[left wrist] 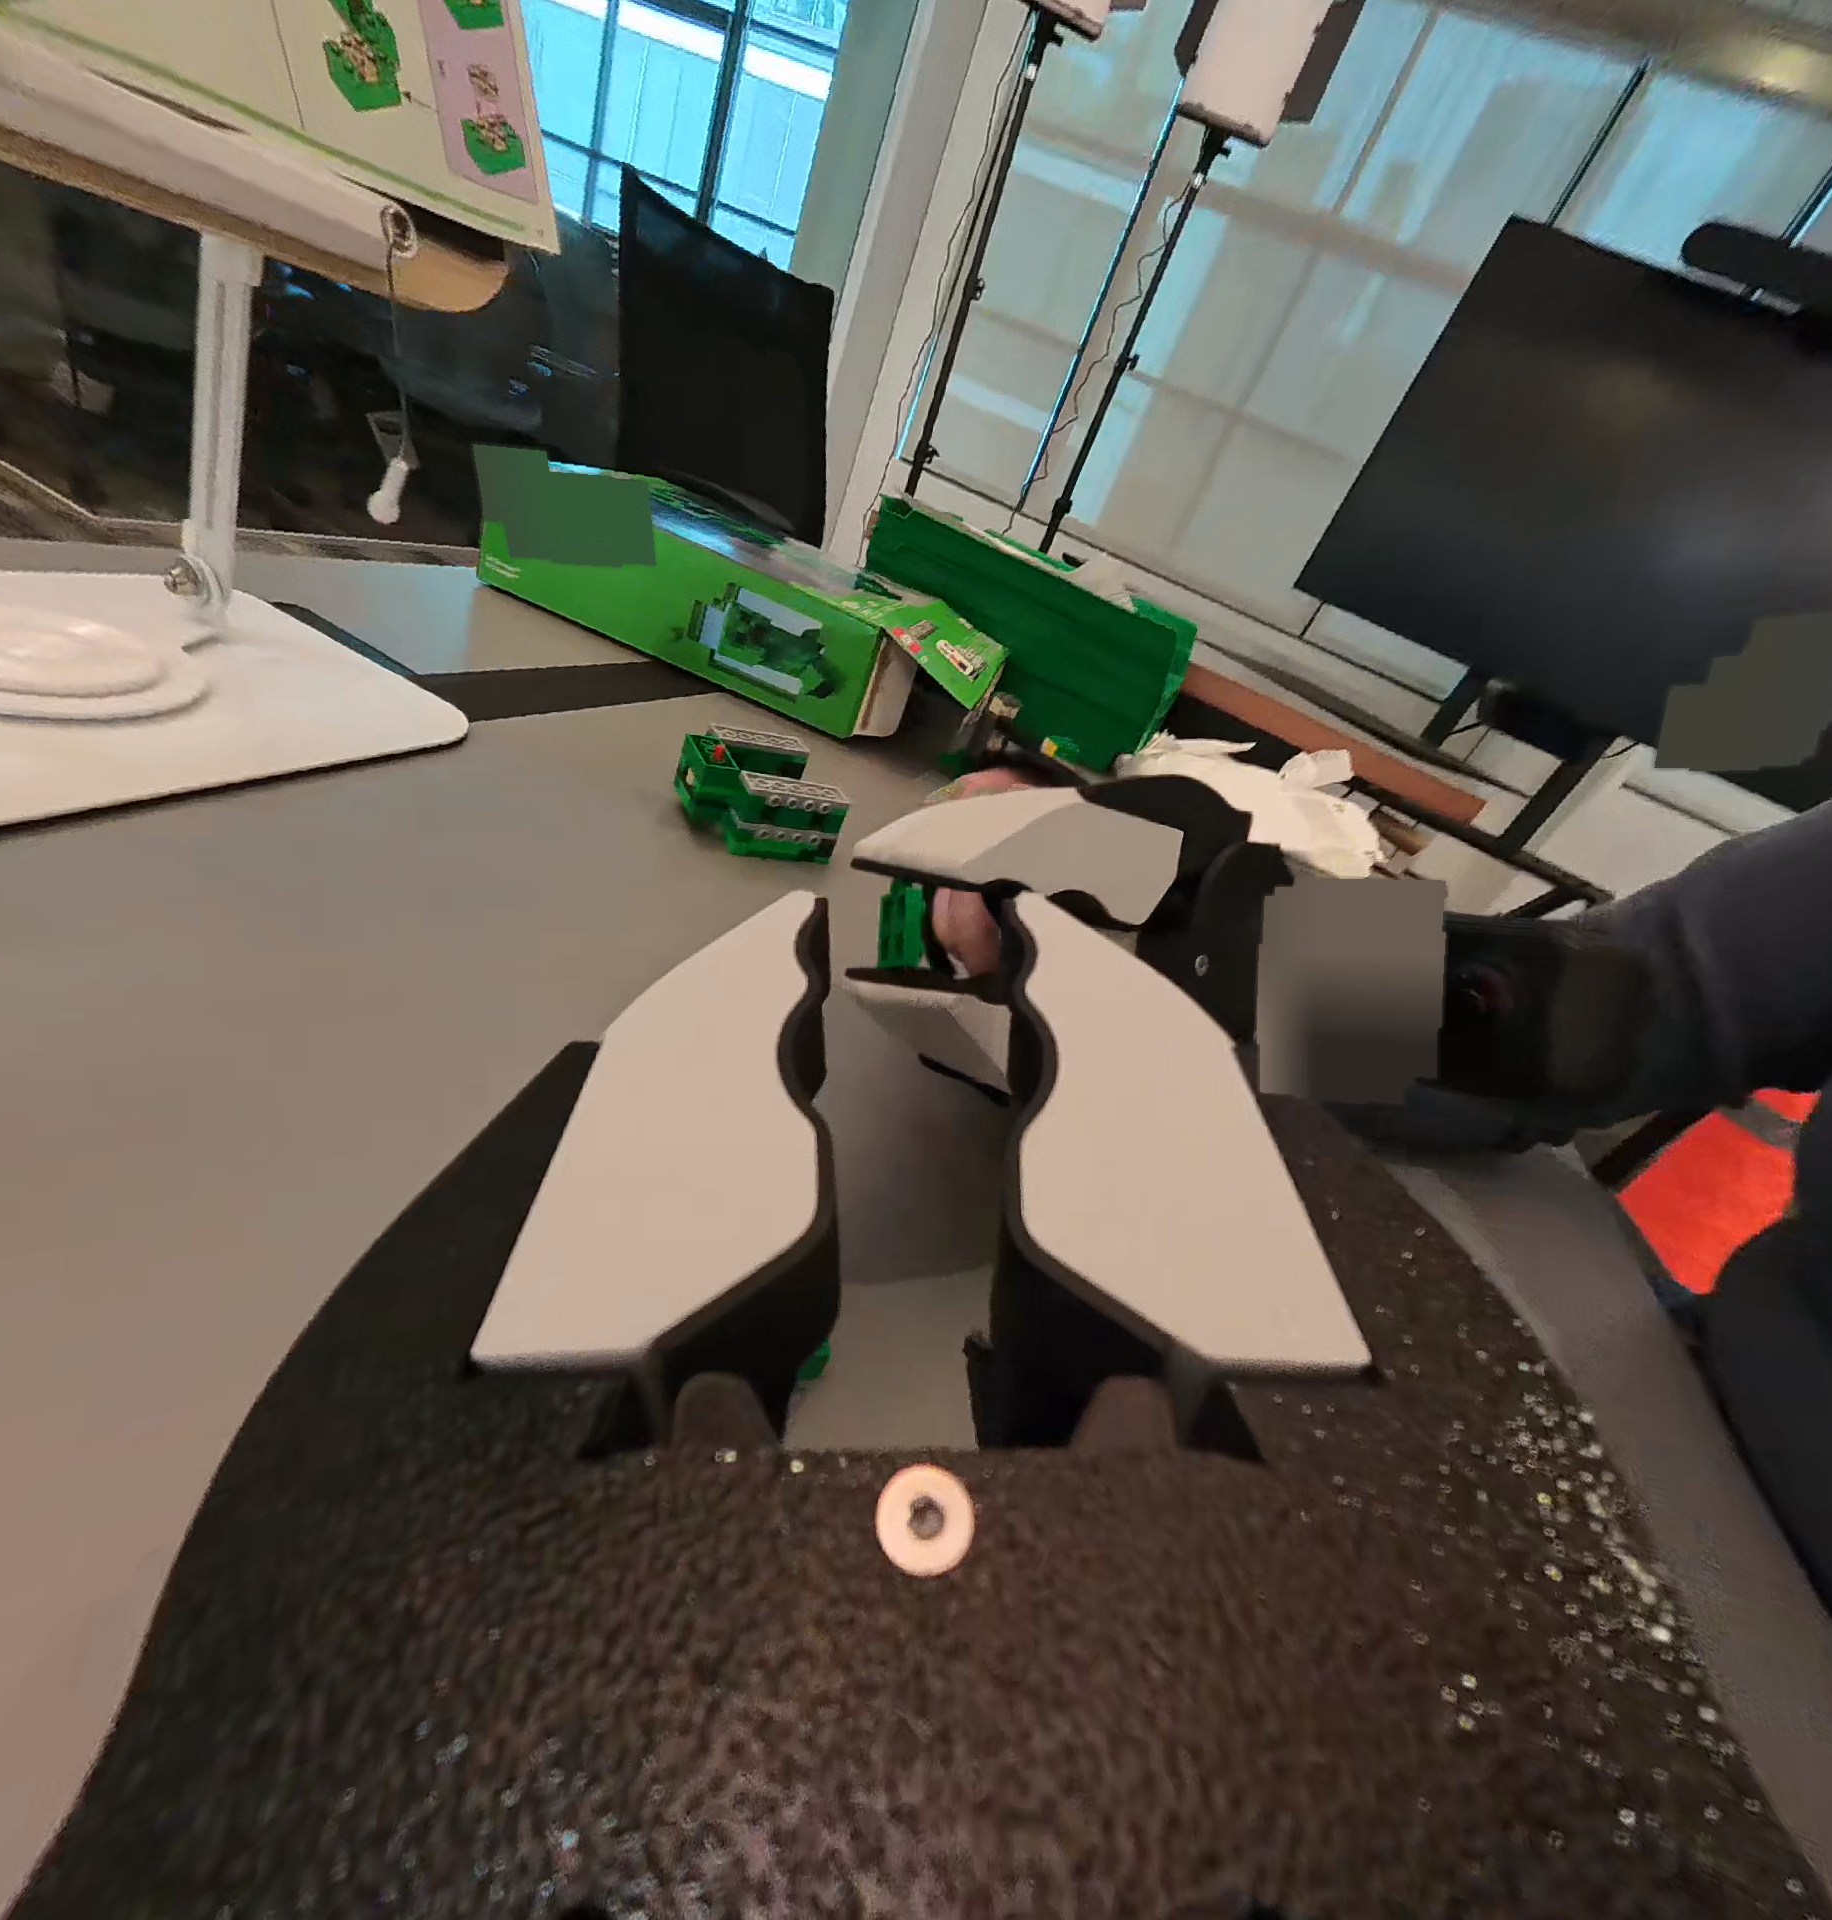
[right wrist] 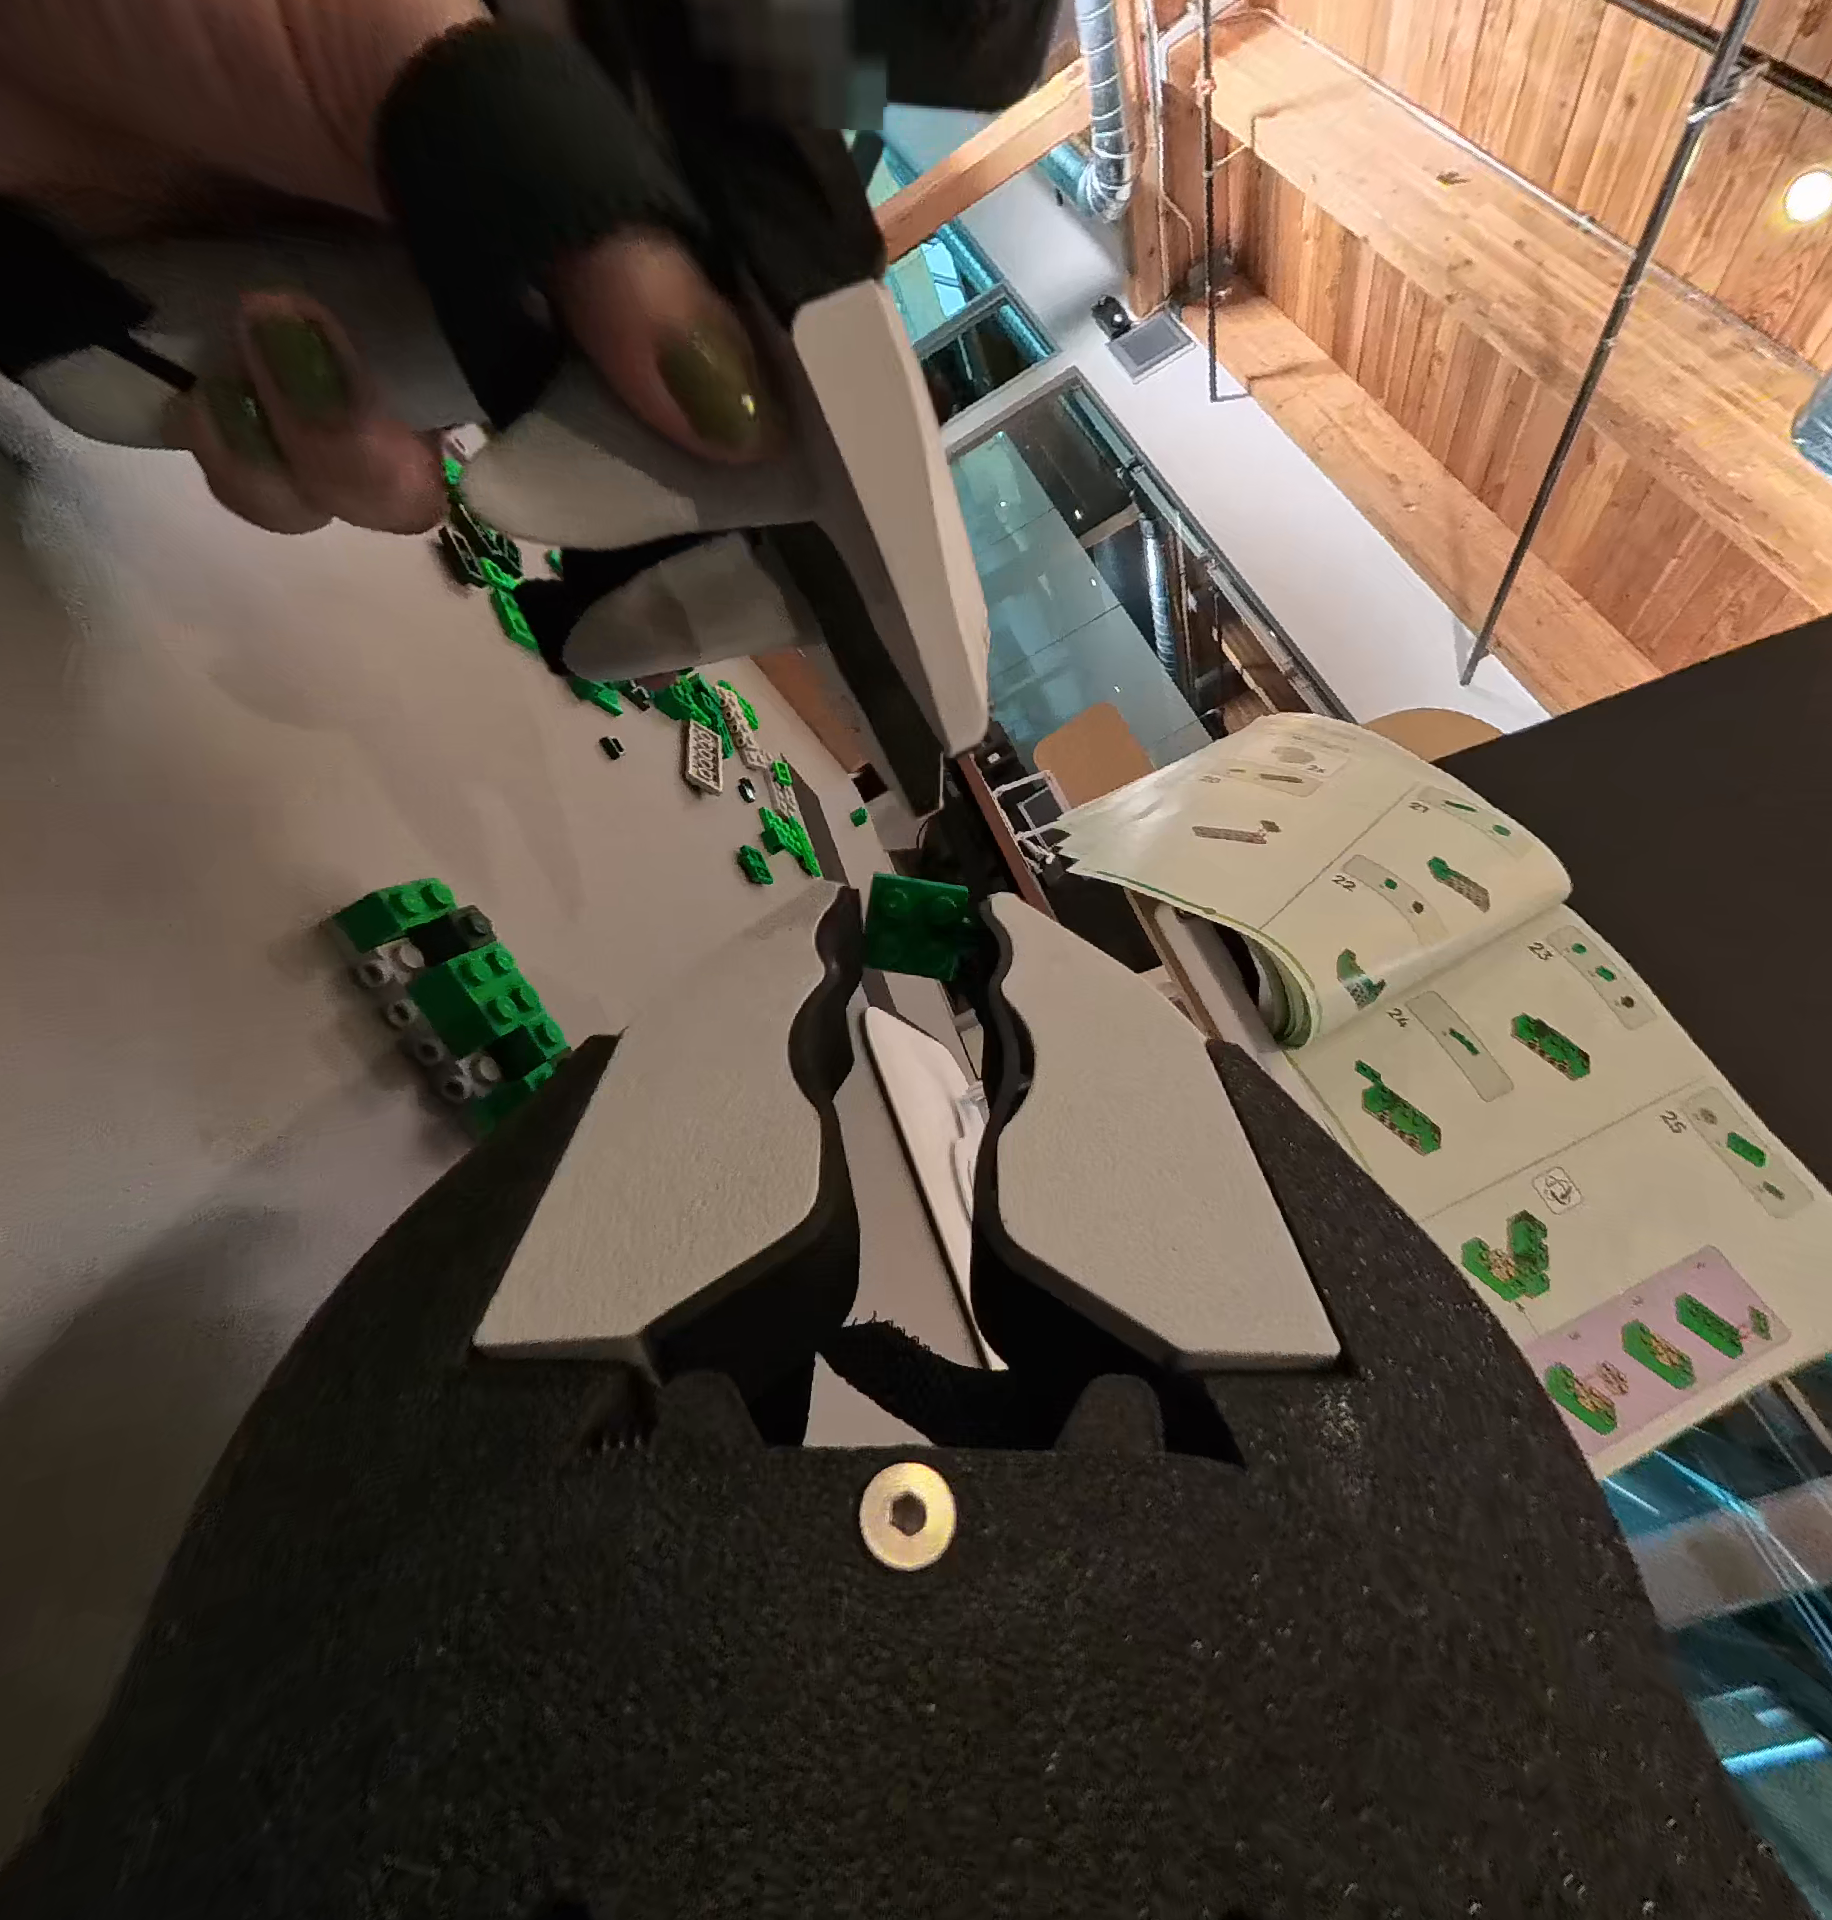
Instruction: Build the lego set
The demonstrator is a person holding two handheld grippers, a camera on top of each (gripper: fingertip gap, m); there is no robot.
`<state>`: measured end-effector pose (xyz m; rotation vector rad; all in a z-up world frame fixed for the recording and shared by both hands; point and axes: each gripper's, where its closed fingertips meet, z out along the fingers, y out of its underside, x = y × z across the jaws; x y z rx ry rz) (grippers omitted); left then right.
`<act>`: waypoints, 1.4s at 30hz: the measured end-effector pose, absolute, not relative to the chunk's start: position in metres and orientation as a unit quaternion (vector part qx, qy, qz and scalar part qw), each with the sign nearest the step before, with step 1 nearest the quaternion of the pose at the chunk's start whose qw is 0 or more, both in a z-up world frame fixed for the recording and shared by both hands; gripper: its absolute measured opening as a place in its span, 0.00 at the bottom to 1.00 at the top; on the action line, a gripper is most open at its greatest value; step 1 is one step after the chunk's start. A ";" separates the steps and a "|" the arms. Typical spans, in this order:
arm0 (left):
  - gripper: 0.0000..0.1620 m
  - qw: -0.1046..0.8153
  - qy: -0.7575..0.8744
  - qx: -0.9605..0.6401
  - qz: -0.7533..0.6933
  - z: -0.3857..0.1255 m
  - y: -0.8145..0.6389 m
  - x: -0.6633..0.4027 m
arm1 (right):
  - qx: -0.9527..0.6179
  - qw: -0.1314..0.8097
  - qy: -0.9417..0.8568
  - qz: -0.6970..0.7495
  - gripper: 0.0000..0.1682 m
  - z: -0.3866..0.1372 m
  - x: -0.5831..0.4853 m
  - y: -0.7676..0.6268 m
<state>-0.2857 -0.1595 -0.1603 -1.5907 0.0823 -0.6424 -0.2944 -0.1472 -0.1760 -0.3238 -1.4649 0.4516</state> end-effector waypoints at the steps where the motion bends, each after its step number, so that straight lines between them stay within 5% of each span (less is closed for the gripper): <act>1: 0.19 0.651 0.044 -0.708 -0.270 -0.162 -0.159 -0.285 | -0.146 0.708 -0.661 0.203 0.12 -0.177 -0.295 -0.147; 30: 0.03 0.606 0.059 -0.779 -0.152 -0.189 -0.151 -0.290 | -0.135 0.693 -0.682 0.189 0.16 -0.186 -0.297 -0.154; 42: 0.03 0.544 -0.083 -0.781 -0.296 -0.201 -0.185 -0.333 | -0.195 0.297 -0.854 0.380 0.25 -0.248 -0.290 -0.167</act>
